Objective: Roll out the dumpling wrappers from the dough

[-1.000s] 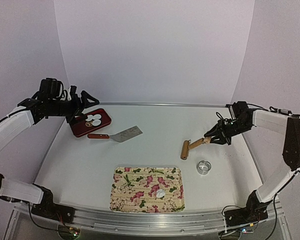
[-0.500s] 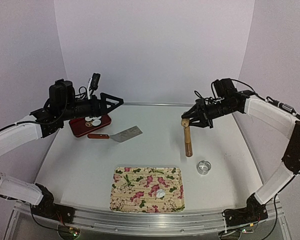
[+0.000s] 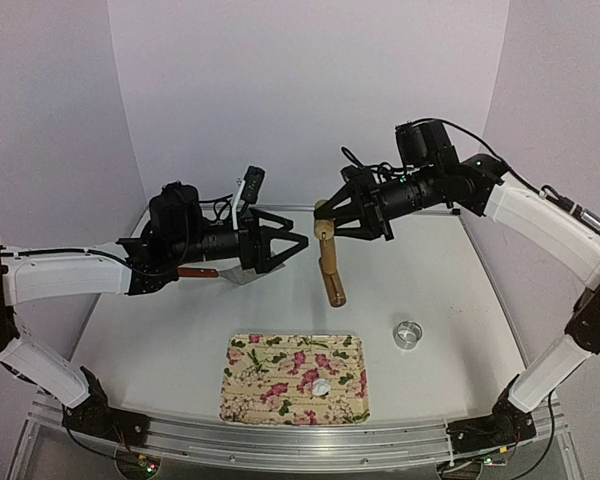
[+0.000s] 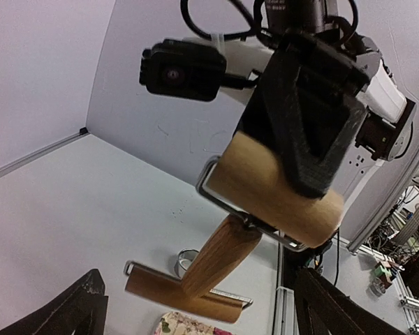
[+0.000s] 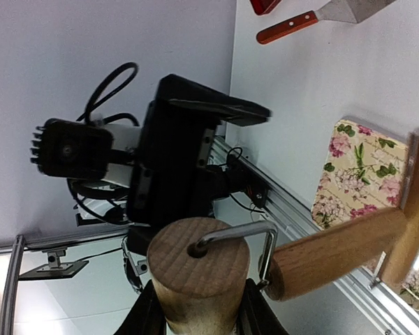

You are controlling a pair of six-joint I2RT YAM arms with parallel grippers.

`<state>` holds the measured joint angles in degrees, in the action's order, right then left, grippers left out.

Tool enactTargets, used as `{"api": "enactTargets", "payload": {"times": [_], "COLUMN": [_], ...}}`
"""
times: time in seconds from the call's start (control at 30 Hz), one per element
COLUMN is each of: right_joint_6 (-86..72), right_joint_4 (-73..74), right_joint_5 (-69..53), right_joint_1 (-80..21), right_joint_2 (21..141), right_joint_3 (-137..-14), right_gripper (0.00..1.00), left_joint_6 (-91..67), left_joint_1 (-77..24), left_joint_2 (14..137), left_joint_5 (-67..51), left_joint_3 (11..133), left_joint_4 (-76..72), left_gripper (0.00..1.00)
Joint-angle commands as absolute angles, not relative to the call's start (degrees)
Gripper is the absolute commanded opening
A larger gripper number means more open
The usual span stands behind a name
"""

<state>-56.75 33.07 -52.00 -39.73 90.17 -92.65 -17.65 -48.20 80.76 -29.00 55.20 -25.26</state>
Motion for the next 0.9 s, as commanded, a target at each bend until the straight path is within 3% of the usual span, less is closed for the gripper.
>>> {"api": "enactTargets", "payload": {"times": [0.0,0.23,0.37,0.47,0.67,0.87], "right_joint_6": [-58.82,-59.59,-59.68,-59.59,-59.01,-58.4], "right_joint_4": [30.47,30.5,30.47,30.48,30.53,30.66], "right_joint_5": [-51.09,-52.03,-53.02,-53.17,-52.37,-50.7], "right_joint_1": [-42.27,-44.34,-44.38,-44.41,-44.38,-43.71], "right_joint_2": [89.47,88.96,88.97,88.53,86.56,83.15], "right_joint_3": [-97.57,-97.42,-98.08,-98.77,-96.61,-91.74], "right_gripper": [0.0,0.0,0.0,0.0,0.0,0.0], "left_joint_6": [-14.33,-10.18,-9.22,-9.22,-9.14,-8.8], "left_joint_1": [-49.47,-53.03,-54.31,-55.11,-55.99,-56.42], "left_joint_2": [81.65,86.99,89.6,90.38,91.62,90.04], "left_joint_5": [-30.25,-30.48,-29.19,-26.9,-24.88,-22.68], "left_joint_3": [53.48,57.57,58.92,58.87,60.3,60.06], "left_joint_4": [-34.19,-33.92,-33.0,-32.17,-29.26,-26.52], "left_gripper": [0.93,0.94,0.87,0.7,0.21,0.0]}}
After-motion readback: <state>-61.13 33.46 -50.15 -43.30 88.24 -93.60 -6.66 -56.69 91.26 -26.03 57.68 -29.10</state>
